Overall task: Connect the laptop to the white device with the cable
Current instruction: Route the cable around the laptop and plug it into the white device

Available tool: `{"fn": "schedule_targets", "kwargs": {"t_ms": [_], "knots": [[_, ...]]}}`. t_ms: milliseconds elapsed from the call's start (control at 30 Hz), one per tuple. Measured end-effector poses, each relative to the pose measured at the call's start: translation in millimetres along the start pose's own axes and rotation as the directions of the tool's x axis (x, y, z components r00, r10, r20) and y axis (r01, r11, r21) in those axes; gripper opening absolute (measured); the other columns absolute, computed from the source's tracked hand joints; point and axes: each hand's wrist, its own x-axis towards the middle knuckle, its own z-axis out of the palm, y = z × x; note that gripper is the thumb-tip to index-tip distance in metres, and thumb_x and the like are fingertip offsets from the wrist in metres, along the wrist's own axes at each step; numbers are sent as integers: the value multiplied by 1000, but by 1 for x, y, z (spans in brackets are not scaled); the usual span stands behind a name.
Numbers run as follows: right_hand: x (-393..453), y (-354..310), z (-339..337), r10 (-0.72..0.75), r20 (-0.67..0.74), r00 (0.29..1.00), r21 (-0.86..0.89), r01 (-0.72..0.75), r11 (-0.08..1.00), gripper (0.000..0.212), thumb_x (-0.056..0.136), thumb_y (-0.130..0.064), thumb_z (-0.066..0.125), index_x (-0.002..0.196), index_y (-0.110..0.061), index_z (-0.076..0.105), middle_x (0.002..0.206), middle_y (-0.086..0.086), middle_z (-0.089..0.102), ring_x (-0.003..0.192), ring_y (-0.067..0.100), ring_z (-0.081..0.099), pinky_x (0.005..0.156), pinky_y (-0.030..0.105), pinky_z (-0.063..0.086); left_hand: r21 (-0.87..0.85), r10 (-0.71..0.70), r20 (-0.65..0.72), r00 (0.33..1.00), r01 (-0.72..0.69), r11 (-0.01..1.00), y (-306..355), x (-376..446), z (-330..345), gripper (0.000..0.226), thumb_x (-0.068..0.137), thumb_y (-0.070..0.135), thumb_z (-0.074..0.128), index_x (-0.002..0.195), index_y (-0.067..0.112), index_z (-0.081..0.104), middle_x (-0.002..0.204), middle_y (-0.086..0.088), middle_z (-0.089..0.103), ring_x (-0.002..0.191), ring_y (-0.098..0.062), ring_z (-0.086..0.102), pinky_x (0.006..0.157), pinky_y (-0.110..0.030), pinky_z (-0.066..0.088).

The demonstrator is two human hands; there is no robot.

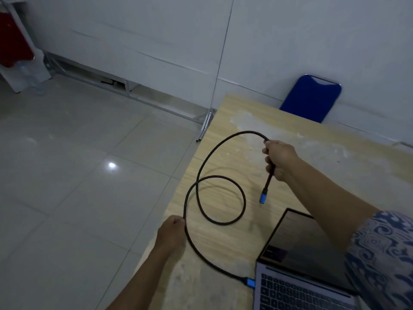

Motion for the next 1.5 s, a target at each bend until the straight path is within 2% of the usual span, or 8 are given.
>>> {"fn": "schedule_targets", "kwargs": {"t_ms": [133,233,400,567,867,1167,1367,1500], "knots": [[-21,-5,3,212,161,964,288,-251,924,28,100,-8,32,78,-12,48,60,3,48,49,12,38,43,25,41,53,207,-25,978,-205,977,16,-20,13,40,90,28,65,127,17,57,123,0,61,113,-20,60,86,-27,44],[-44,-17,9,261,253,932,518,-358,777,30,98,-2,18,80,-12,39,41,7,46,51,15,46,59,41,50,115,429,181,885,-452,884,29,-42,35,57,85,40,69,136,22,52,131,6,55,123,-11,52,99,-27,44],[-77,-46,21,162,374,913,655,-384,651,24,103,-11,21,95,-8,44,88,16,65,80,26,65,78,58,49,240,393,492,777,-555,797,42,-58,79,90,78,65,62,152,23,33,149,3,46,134,-15,43,107,-29,35],[-78,-67,17,82,426,901,636,-362,681,21,102,-7,29,98,-3,49,89,14,62,82,24,65,76,50,54,563,387,534,751,-658,500,21,-54,96,68,90,52,50,149,20,37,142,-4,50,128,-27,45,108,-41,29],[-39,-78,5,88,554,828,299,-296,907,23,103,-21,38,86,-13,51,66,-4,41,53,6,38,41,16,39,634,490,467,737,-664,395,12,-28,90,19,95,33,51,110,23,57,115,-4,53,105,-27,49,85,-37,41],[19,-41,-25,50,358,932,-146,3,989,22,99,-29,50,110,-11,58,82,1,59,55,12,43,46,25,37,101,608,14,794,-606,789,61,-33,102,19,105,31,39,108,21,54,97,5,51,79,-7,52,68,-28,48],[35,-17,-35,-187,401,897,-301,321,898,24,98,-26,50,117,-37,58,95,3,57,69,18,46,62,32,40,-221,515,-72,854,-517,827,119,-38,103,14,105,26,43,97,19,52,86,-3,65,80,-17,66,68,-34,53],[41,-8,-35,-247,482,841,-443,477,759,17,96,-30,53,108,-34,65,112,8,63,90,27,62,76,39,51,-594,310,13,950,-243,767,153,-36,98,14,105,27,44,101,18,54,100,-7,63,87,-16,73,76,-29,58]]}}
